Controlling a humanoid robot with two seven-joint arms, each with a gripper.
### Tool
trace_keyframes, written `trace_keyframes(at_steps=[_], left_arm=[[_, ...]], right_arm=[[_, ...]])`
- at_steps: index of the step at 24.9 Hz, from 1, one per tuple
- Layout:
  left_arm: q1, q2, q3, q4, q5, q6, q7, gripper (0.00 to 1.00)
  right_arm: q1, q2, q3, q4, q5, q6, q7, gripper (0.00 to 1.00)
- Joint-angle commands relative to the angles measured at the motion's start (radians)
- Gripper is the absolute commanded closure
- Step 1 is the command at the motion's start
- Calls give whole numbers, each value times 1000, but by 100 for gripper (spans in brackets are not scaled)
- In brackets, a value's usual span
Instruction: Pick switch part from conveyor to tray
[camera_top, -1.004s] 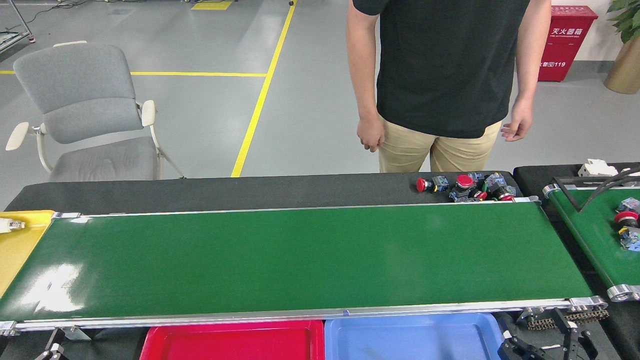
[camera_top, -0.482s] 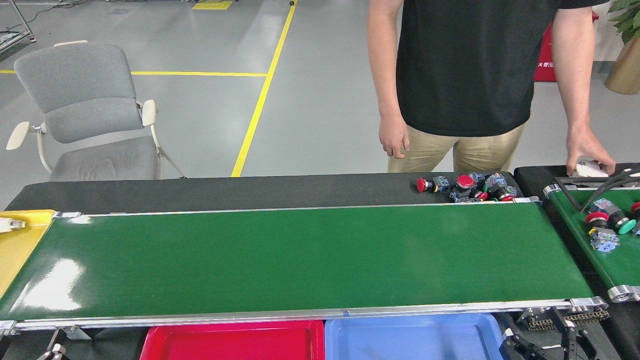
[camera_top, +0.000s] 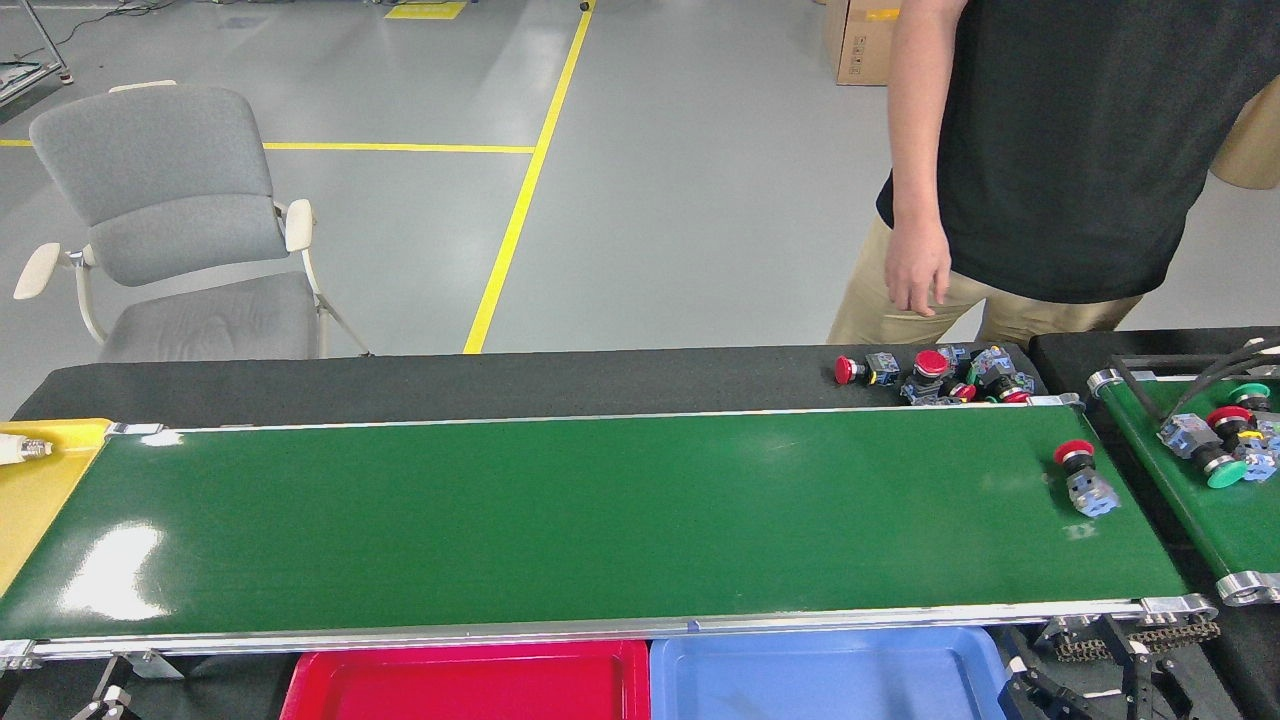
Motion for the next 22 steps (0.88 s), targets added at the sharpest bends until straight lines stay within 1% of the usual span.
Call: trace_keyframes(at_steps=[1, 4, 9, 19, 22], left_arm=[[-7, 19, 6, -12, 5, -4, 8, 0], [-7, 19, 0, -15, 5, -7, 8, 0], [-14, 19, -2, -15, 4, -30, 6, 0], [-18, 16, -2, -12, 2, -25, 4, 0], [-27, 18, -2, -12, 2, -25, 4, 0]], right_arm=[[-7, 2, -5, -9, -1, 3, 19, 5], [-10, 11, -5, -7, 0, 9, 36, 5], [-18, 11, -5, -1, -1, 61, 37, 2], [-21, 8, -1, 8, 0, 61, 40, 2], [-47, 16, 6, 8, 6, 87, 60, 2]])
